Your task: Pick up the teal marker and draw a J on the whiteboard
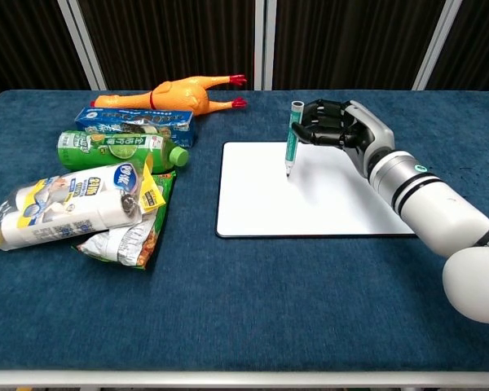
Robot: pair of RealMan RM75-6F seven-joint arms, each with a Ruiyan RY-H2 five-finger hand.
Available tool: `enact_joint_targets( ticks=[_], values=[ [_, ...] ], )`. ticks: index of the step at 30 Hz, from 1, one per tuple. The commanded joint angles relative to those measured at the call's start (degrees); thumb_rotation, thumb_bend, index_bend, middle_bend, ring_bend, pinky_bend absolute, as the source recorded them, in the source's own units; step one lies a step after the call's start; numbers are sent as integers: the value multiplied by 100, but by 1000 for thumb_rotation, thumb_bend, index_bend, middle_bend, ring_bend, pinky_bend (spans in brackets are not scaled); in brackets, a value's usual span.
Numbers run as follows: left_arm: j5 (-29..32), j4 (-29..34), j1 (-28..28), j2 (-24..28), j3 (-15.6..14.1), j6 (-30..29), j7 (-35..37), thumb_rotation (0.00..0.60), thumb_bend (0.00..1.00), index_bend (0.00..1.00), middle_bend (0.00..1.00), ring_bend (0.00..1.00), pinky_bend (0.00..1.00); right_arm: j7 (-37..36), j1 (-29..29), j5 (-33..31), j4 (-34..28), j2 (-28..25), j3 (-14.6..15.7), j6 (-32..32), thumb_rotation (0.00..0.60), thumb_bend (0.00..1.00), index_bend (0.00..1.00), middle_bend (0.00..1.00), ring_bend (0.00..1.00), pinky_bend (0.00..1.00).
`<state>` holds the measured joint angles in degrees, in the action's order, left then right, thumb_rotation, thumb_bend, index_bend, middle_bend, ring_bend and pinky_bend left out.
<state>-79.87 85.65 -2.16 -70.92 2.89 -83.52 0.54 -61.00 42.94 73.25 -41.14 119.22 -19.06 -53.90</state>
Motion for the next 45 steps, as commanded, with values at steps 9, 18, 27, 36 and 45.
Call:
enact_joint_targets(
  ticks=[9,18,27,36,45],
  values=[
    [-1,-8,-3,-1,2,22,13,600,0,134,87,4,0,-52,-105,93,252,-2,51,-23,600,534,733,610,374,268],
    [-77,-21,-62,-10,22,33,0,600,0,134,87,4,0,313,-632,36,-391,-602,102,-320,600,547,733,609,373,255],
    [-40,17,8,-11,1,-31,-17,600,0,134,88,4,0,579,-501,115,-792,-702,90,-210,600,547,732,610,372,255],
    [-14,8,29,-11,1,-30,-15,600,0,134,87,4,0,533,-289,146,-354,-457,56,-34,600,547,732,610,372,255],
    [-6,33,26,-5,9,-23,-51,600,0,134,87,4,0,405,-220,329,-197,-454,196,20,600,547,732,610,372,245]
  ],
)
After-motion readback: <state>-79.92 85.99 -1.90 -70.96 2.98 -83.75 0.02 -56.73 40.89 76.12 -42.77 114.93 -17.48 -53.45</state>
